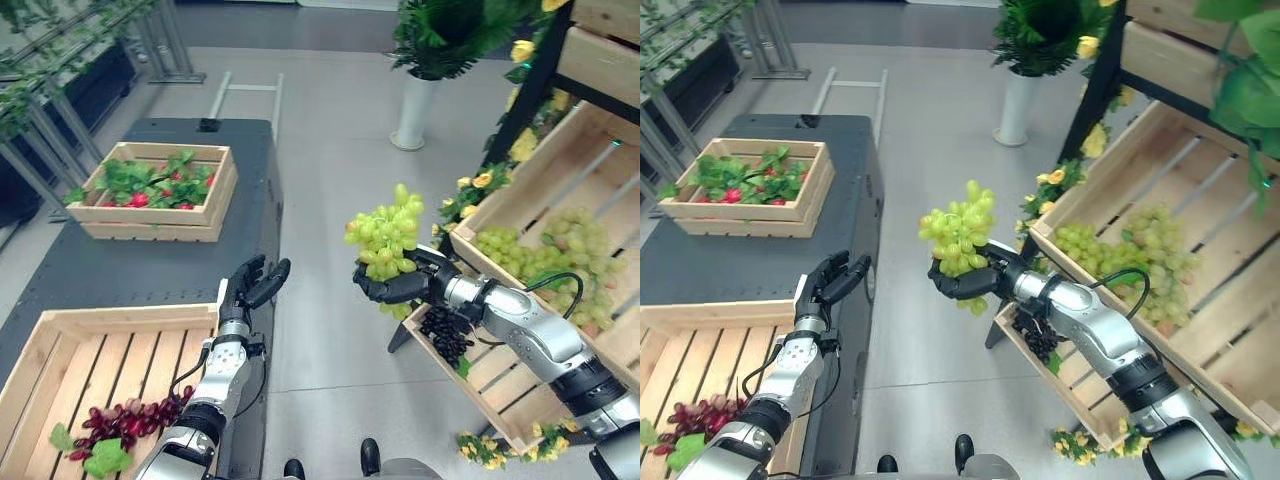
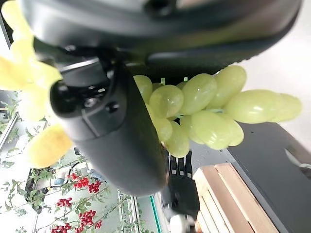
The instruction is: Pick up the fruits from the basket on one side to the basket on the other side
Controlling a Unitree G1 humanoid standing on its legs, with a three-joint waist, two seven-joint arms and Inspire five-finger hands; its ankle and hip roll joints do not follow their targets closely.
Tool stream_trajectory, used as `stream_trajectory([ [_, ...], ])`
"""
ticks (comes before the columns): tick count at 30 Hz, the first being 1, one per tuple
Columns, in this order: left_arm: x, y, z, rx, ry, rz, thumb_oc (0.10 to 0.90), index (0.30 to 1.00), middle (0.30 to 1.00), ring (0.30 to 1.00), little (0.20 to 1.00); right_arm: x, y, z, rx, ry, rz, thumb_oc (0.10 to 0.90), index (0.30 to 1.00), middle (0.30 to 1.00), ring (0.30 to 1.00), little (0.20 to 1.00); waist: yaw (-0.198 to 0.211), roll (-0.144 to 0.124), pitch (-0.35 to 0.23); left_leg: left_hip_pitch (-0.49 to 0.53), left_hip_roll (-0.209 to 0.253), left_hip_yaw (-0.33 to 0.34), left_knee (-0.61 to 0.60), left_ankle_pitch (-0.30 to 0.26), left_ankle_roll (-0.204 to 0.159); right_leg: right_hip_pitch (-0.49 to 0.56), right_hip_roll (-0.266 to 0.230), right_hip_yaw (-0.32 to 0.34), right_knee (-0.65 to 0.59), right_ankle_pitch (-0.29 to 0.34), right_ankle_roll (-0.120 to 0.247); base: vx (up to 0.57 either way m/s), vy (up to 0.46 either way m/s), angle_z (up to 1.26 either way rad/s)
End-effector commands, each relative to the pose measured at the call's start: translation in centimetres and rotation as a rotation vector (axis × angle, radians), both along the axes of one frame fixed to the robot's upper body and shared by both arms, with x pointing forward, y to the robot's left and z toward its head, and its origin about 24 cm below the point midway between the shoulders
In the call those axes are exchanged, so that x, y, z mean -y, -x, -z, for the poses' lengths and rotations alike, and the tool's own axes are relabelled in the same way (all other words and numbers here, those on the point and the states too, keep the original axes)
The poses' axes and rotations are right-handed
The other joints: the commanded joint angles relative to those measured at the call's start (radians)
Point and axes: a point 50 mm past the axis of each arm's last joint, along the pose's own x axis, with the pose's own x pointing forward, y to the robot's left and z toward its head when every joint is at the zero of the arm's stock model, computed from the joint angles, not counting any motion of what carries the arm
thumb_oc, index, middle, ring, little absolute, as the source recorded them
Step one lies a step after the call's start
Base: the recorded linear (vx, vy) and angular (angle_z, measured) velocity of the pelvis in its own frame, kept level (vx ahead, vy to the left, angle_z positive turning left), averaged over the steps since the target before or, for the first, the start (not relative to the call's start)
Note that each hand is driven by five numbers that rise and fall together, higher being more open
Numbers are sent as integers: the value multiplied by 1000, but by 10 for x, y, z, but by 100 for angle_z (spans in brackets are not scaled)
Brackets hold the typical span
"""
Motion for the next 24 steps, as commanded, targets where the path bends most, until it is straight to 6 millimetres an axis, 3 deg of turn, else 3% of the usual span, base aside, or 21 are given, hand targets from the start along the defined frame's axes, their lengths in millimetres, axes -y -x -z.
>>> stream_trajectory([
  [1,9,-18,-22,139,-26,43,800,900,900,900,900,-1,1,-65,259,-139,-104,400,300,300,300,300,-19,-10,-84,18,-55,22,10,-125,17,17,24,6,2,-39,14,11,77,-21],
  [6,11,-11,-9,93,-28,26,800,900,900,900,900,4,12,-63,250,-118,-121,400,300,300,300,300,-45,-18,-79,21,-55,50,10,-126,21,6,29,35,2,-28,20,13,72,-26],
  [11,11,-10,0,40,-51,14,800,900,900,900,900,9,18,-74,278,-173,-115,400,300,300,300,300,-75,-27,-75,20,-56,79,10,-129,26,-9,38,66,2,-18,23,4,56,-18],
  [18,2,0,16,-49,-86,-17,800,900,900,900,900,26,26,-82,323,-52,-130,400,300,300,300,300,-113,-33,-75,26,-56,109,10,-133,30,-18,48,103,2,-7,30,7,54,-19],
  [24,-7,10,24,-75,-133,-41,800,900,900,900,900,66,21,-102,389,-81,38,400,300,300,300,300,-145,-42,-74,28,-53,123,29,-172,38,-16,58,129,2,-14,40,24,50,-15],
])
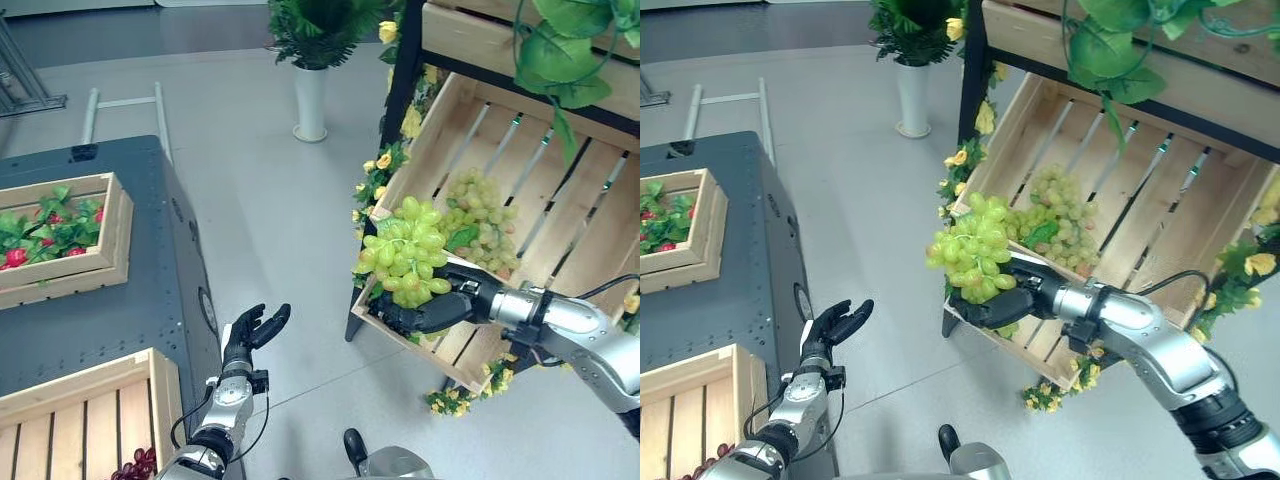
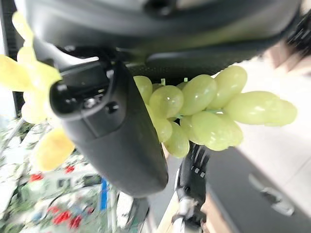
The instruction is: Pick up the fruits from the basket on one side to the basket on the other side
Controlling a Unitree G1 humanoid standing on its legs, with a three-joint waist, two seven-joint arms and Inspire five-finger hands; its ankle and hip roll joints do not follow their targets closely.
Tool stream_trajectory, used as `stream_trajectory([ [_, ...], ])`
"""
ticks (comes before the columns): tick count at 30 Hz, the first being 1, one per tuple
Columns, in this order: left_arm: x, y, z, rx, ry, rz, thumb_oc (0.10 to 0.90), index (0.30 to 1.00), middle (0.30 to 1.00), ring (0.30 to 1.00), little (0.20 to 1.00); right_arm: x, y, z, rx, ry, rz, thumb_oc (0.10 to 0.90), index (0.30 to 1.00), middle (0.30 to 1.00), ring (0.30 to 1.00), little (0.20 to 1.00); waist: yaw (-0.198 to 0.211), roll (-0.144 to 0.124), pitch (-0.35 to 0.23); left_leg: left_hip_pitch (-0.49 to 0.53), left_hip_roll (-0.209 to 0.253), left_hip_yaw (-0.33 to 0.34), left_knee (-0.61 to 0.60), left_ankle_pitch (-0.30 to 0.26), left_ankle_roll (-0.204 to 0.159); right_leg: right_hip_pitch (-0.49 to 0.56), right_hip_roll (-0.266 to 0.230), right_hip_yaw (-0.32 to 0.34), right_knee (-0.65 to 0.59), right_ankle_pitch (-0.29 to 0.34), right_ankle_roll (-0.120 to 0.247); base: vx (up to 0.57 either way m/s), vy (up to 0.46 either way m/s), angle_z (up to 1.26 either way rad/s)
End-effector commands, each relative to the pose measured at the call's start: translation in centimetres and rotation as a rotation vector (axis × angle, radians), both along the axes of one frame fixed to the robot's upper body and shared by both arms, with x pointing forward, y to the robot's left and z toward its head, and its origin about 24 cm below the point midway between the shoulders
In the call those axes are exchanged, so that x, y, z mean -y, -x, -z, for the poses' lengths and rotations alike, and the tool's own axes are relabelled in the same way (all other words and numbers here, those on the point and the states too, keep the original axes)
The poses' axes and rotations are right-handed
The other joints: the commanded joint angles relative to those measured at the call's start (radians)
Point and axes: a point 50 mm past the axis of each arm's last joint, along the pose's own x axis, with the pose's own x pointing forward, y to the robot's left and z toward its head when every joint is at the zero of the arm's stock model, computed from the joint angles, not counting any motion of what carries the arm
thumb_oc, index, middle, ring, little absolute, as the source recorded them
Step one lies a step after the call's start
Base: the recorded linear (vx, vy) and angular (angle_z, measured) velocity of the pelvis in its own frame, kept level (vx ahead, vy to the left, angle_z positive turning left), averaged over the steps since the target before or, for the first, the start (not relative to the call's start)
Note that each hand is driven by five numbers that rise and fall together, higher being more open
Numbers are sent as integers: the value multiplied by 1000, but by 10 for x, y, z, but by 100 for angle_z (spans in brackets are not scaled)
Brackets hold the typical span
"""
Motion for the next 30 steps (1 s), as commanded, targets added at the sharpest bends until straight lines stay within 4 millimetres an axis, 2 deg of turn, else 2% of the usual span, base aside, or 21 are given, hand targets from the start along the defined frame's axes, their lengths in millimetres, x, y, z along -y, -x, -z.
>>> stream_trajectory([
  [1,-1,-30,-33,192,-104,55,800,900,900,900,900,17,-11,-73,363,-180,64,400,300,300,300,300,2,-1,-50,12,-43,-21,31,-148,35,38,49,-14,2,-48,19,3,34,-2],
  [10,-7,-14,-19,133,-152,43,800,900,900,900,900,82,-10,-77,433,-88,352,400,300,300,300,300,-13,-9,-66,9,-37,-7,30,-155,38,28,64,10,3,-46,23,7,9,-9],
  [13,-11,-7,-15,117,-158,73,800,900,900,900,900,99,-9,-86,472,-53,435,400,300,300,300,300,-9,-14,-74,8,-37,-9,30,-157,38,28,66,9,2,-48,24,10,-48,-3],
  [18,-6,-8,-23,197,-188,142,800,900,900,900,900,124,-3,-95,546,10,580,400,300,300,300,300,-3,-21,-76,-2,-35,-14,33,-158,39,21,70,11,2,-47,25,4,-54,1],
  [20,4,-14,-35,271,-232,207,800,900,900,900,900,140,0,-101,605,65,703,400,300,300,300,300,9,-23,-69,-9,-35,-26,41,-163,42,20,71,9,2,-47,25,-8,-71,1],
  [25,12,-13,-32,250,-222,253,800,900,900,900,900,156,-2,-119,638,22,803,400,300,300,300,300,34,-20,-60,-16,-38,-46,46,-166,44,20,69,-3,2,-49,22,-25,-48,0],
  [26,11,-12,-31,242,-220,254,800,900,900,900,900,157,-3,-121,639,17,805,400,300,300,300,300,39,-29,-60,-25,-39,-33,47,-145,41,11,67,-1,2,-34,15,-45,-76,-1],
  [28,13,-3,-19,179,-215,283,800,900,900,900,900,158,-11,-137,655,-32,817,400,300,300,300,300,54,-24,-66,-17,-44,-44,37,-141,39,18,64,-13,2,-40,10,16,-35,-3],
  [30,13,1,-14,150,-215,301,800,900,900,900,900,157,-14,-143,661,-68,812,400,300,300,300,300,56,-21,-71,-15,-46,-48,33,-139,39,19,64,-18,2,-41,10,23,0,-1],
])
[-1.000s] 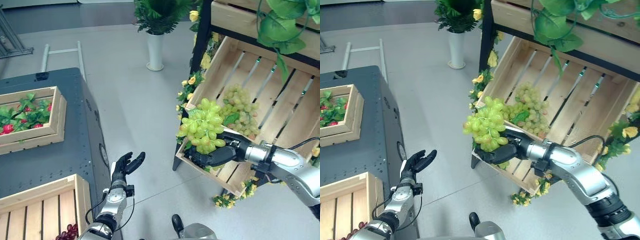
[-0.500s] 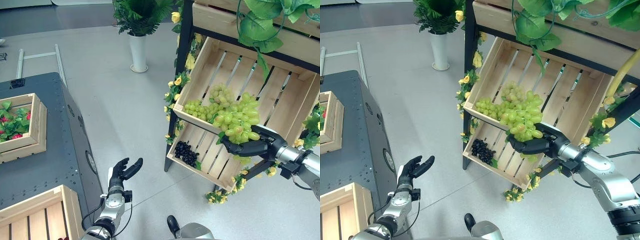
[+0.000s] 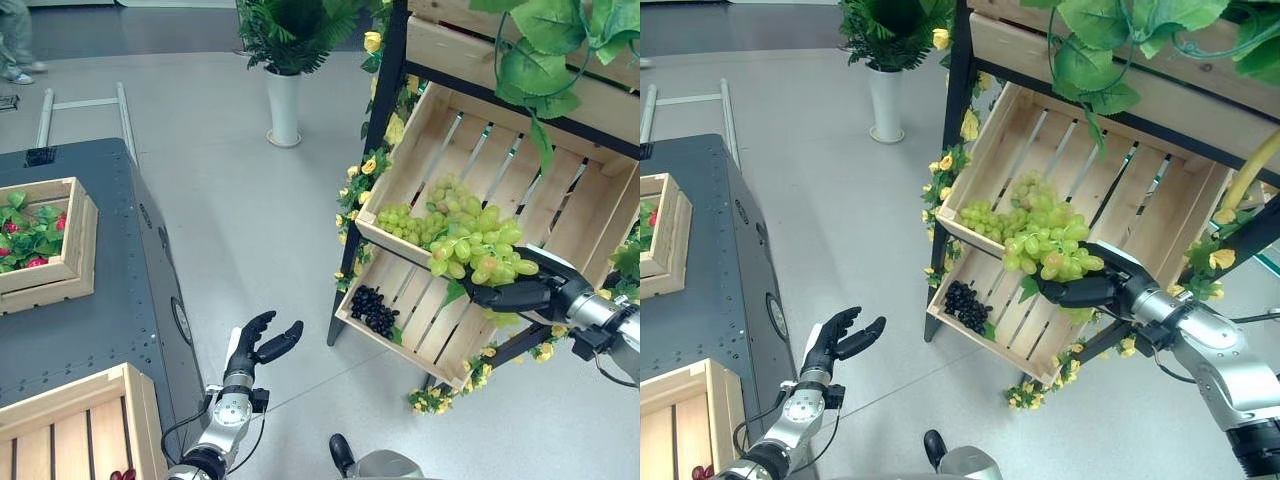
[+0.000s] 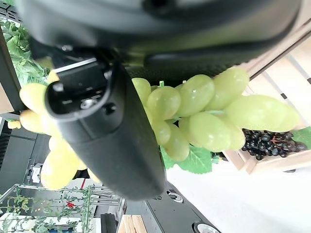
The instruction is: Pick up the fruits from the basket on one side to the basket on the other side
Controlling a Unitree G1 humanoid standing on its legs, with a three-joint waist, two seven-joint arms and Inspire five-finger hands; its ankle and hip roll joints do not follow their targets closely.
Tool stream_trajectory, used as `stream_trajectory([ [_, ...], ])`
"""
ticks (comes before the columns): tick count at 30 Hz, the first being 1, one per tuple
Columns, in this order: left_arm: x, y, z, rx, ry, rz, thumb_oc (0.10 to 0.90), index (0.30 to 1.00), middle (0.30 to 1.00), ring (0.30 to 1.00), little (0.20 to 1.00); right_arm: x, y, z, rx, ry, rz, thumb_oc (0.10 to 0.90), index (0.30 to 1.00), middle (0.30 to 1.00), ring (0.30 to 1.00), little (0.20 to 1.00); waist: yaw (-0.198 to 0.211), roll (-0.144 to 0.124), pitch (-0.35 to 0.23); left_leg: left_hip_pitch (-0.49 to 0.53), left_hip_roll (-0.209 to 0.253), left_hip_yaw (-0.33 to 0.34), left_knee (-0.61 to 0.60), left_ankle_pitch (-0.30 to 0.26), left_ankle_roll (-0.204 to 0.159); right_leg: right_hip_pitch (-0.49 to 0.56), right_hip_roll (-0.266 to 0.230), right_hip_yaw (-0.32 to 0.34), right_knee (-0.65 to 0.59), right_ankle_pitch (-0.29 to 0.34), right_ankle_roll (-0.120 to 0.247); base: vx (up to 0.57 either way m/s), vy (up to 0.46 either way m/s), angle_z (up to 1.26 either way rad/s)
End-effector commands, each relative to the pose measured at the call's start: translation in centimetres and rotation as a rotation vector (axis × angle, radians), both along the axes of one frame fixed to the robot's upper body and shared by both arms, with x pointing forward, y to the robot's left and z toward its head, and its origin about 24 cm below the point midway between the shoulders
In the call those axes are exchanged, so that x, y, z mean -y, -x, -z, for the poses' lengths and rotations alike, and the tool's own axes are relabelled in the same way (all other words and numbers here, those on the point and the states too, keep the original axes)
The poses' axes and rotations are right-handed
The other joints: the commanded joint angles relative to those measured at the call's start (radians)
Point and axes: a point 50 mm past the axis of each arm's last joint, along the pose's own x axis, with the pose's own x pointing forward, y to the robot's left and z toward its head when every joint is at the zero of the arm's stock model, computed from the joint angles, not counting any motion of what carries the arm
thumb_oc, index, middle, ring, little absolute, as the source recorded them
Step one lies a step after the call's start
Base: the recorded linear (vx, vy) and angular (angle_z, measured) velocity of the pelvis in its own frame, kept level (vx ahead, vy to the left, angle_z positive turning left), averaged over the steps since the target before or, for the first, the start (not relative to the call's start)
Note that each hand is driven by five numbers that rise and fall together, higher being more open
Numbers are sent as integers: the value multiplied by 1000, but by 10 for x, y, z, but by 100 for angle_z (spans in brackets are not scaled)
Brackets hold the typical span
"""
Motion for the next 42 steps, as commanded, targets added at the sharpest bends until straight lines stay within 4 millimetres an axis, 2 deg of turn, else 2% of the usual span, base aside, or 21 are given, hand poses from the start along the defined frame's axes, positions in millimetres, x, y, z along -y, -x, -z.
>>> stream_trajectory([
  [1,9,-20,-20,132,-16,117,800,900,900,900,900,67,-16,-149,588,-19,409,400,300,300,300,300,74,26,-30,2,-44,-75,31,-128,28,47,69,-43,3,-45,3,18,4,4],
  [6,7,-9,-8,71,-34,116,800,900,900,900,900,65,-18,-159,632,-51,400,400,300,300,300,300,77,33,-43,3,-49,-81,26,-125,26,49,66,-53,3,-51,3,14,10,4],
  [12,-3,-2,-1,20,-55,96,800,900,900,900,900,49,-23,-164,655,-205,277,400,300,300,300,300,83,35,-55,1,-51,-83,26,-122,23,47,62,-56,3,-50,2,4,8,1],
  [14,-7,0,1,3,-67,88,800,900,900,900,900,36,-27,-161,637,-248,204,400,300,300,300,300,85,36,-61,2,-51,-86,24,-122,22,48,61,-59,3,-52,3,0,0,0],
  [17,-9,1,2,-11,-66,72,800,900,900,900,900,27,-31,-151,603,-252,166,400,300,300,300,300,85,37,-64,1,-51,-88,25,-122,22,48,59,-59,3,-53,3,0,0,0],
  [22,-11,0,2,-9,-69,56,800,900,900,900,900,24,-33,-138,557,-210,172,400,300,300,300,300,80,37,-64,-1,-50,-82,27,-122,23,44,58,-57,3,-51,3,0,0,0],
  [27,-11,-1,1,-3,-68,46,800,900,900,900,900,39,-34,-125,494,12,310,400,300,300,300,300,72,36,-56,0,-49,-81,35,-126,23,48,59,-55,3,-51,2,0,0,0],
  [29,-10,-2,1,3,-68,38,800,900,900,900,900,51,-33,-123,482,159,400,400,300,300,300,300,70,35,-55,0,-48,-77,33,-124,23,46,60,-52,3,-50,3,0,0,0],
  [31,-10,-3,0,14,-70,32,800,900,900,900,900,72,-27,-122,449,366,506,400,300,300,300,300,65,31,-52,0,-46,-69,31,-120,23,42,63,-48,3,-46,5,-35,-1,1],
  [33,-10,-3,-1,20,-71,32,800,900,900,900,900,82,-24,-124,430,472,563,400,300,300,300,300,63,29,-49,-2,-45,-66,32,-118,24,40,65,-45,3,-44,6,0,24,-1],
  [34,-9,-3,-1,24,-71,33,800,900,900,900,900,94,-19,-125,404,545,607,400,300,300,300,300,56,37,-45,9,-44,-78,30,-137,26,50,68,-47,3,-57,13,37,51,-3],
  [42,-11,-4,-1,16,-82,39,800,900,900,900,900,119,-10,-128,298,700,723,400,300,300,300,300,51,34,-40,7,-42,-67,30,-137,28,45,71,-40,3,-55,15,5,6,0],
])
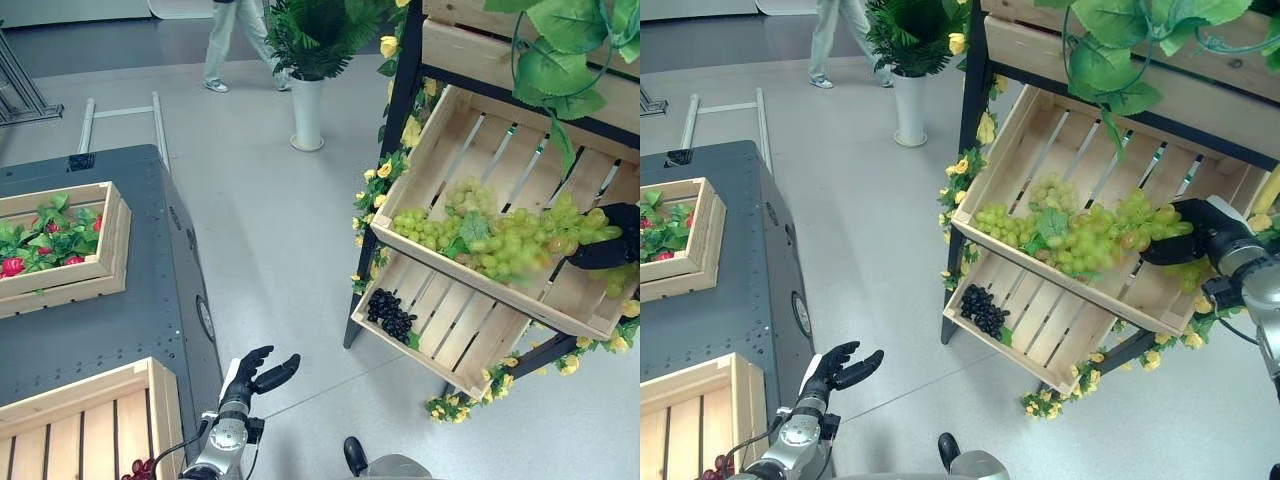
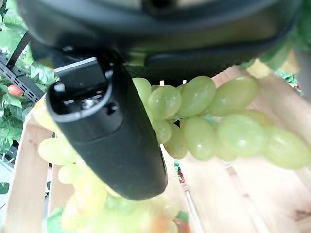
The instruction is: Pick up the fruits from the basket on one side to the basket on the other side
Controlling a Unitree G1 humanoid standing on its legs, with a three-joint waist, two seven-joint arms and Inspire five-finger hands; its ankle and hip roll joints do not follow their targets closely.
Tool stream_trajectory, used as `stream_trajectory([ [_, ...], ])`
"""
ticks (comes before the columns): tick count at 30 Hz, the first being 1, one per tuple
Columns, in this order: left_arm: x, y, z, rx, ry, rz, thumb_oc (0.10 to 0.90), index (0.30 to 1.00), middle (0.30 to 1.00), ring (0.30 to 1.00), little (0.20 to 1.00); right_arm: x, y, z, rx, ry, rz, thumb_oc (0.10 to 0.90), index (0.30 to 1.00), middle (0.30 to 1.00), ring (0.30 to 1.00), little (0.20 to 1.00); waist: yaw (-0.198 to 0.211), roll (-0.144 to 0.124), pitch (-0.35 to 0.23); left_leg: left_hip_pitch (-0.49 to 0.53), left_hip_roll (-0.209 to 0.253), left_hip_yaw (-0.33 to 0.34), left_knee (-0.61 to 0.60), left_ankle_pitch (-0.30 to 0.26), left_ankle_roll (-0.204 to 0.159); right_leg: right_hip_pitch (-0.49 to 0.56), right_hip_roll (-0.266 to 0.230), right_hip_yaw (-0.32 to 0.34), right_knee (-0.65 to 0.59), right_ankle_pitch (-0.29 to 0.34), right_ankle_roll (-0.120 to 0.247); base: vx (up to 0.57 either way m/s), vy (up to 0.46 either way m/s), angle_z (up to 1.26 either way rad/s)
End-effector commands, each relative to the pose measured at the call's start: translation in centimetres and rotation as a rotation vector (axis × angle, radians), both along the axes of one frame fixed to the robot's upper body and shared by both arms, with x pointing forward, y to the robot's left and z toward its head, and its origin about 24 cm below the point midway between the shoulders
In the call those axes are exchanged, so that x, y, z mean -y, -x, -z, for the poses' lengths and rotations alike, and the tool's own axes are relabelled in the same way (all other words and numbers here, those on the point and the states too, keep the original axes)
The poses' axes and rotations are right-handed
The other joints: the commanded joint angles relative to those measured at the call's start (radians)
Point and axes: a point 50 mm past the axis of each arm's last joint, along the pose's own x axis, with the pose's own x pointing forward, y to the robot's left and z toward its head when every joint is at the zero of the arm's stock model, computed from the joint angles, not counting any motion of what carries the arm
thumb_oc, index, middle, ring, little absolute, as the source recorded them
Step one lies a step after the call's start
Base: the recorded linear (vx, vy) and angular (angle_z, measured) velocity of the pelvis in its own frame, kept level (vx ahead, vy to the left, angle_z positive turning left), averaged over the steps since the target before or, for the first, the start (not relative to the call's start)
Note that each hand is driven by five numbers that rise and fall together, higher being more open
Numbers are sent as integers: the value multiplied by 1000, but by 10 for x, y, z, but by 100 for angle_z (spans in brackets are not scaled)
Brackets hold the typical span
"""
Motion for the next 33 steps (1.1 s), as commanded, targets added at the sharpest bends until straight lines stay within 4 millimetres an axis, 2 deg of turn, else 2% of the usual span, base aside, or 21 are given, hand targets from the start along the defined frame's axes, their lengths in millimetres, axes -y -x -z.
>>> stream_trajectory([
  [1,-4,-36,-28,181,-43,51,800,900,900,900,900,33,9,-81,221,195,195,400,300,300,300,300,11,-17,-31,17,-37,-14,31,-137,28,46,67,-33,3,-51,20,0,0,0],
  [7,-5,-39,-30,185,-50,60,800,900,900,900,900,33,7,-72,125,186,159,400,300,300,300,300,3,-14,-26,7,-35,-2,44,-142,28,35,68,-28,7,-49,20,3,2,-4],
  [8,-5,-39,-31,186,-50,65,800,900,900,900,900,31,5,-67,105,163,129,574,561,561,561,561,2,-14,-23,6,-35,1,48,-144,29,34,67,-27,8,-49,19,6,5,-9],
  [9,-5,-40,-31,186,-50,66,800,900,900,900,900,29,4,-65,104,154,112,800,900,900,900,900,2,-13,-21,5,-35,2,49,-145,29,33,67,-27,8,-50,19,4,6,-5],
  [13,-5,-41,-31,179,-46,73,800,900,900,900,900,19,-2,-56,83,111,39,800,900,900,900,900,-2,-10,-18,3,-36,8,55,-149,30,31,67,-27,9,-51,18,0,0,0],
  [22,-1,-44,-31,169,-43,77,800,900,900,900,900,0,-10,-44,70,167,-53,800,900,900,900,900,-7,-3,-11,-3,-39,12,58,-152,31,27,66,-26,9,-54,18,0,0,0],
  [33,-2,-45,-30,162,-51,63,800,900,900,900,900,-21,-11,-59,192,383,-94,800,900,900,900,900,-14,1,-2,-15,-40,12,56,-150,33,15,69,-23,12,-58,20,0,0,0],
])
